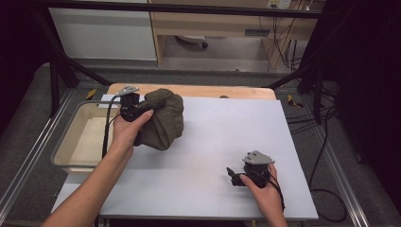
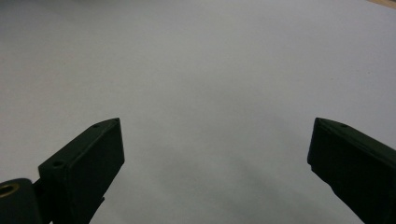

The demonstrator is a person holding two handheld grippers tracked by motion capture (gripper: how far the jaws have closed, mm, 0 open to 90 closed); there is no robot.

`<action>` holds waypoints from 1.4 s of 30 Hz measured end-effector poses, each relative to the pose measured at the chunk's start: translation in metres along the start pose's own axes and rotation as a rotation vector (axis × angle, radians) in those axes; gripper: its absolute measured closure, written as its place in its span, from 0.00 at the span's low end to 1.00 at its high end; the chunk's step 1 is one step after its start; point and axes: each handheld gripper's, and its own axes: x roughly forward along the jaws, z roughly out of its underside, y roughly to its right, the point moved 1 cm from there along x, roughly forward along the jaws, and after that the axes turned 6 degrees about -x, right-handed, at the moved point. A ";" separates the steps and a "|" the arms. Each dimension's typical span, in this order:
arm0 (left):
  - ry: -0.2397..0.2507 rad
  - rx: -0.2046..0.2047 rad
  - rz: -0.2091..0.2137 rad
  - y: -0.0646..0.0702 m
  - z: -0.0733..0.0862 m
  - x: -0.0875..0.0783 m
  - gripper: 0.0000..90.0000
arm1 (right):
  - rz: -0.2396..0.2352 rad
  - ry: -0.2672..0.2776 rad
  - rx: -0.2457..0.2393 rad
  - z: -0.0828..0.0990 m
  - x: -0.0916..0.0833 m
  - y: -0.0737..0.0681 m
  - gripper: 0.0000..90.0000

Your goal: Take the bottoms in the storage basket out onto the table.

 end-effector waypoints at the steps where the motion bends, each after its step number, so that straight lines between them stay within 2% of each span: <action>1: -0.001 0.001 0.002 0.002 0.001 0.001 0.64 | 0.000 0.000 0.000 0.000 0.000 0.000 0.05; 16: -0.020 0.026 0.034 0.022 0.009 0.019 0.63 | 0.006 0.003 0.001 0.000 0.000 0.001 0.05; 23: -0.039 0.052 0.050 0.032 0.014 0.028 0.63 | 0.000 0.015 -0.003 0.000 -0.001 0.002 0.05; 35: -0.049 0.077 0.061 0.044 0.023 0.043 0.63 | 0.005 0.017 -0.007 0.000 -0.002 0.002 0.05; 42: -0.039 0.094 0.052 0.050 0.026 0.047 0.63 | 0.007 0.015 -0.002 0.000 -0.001 0.003 0.05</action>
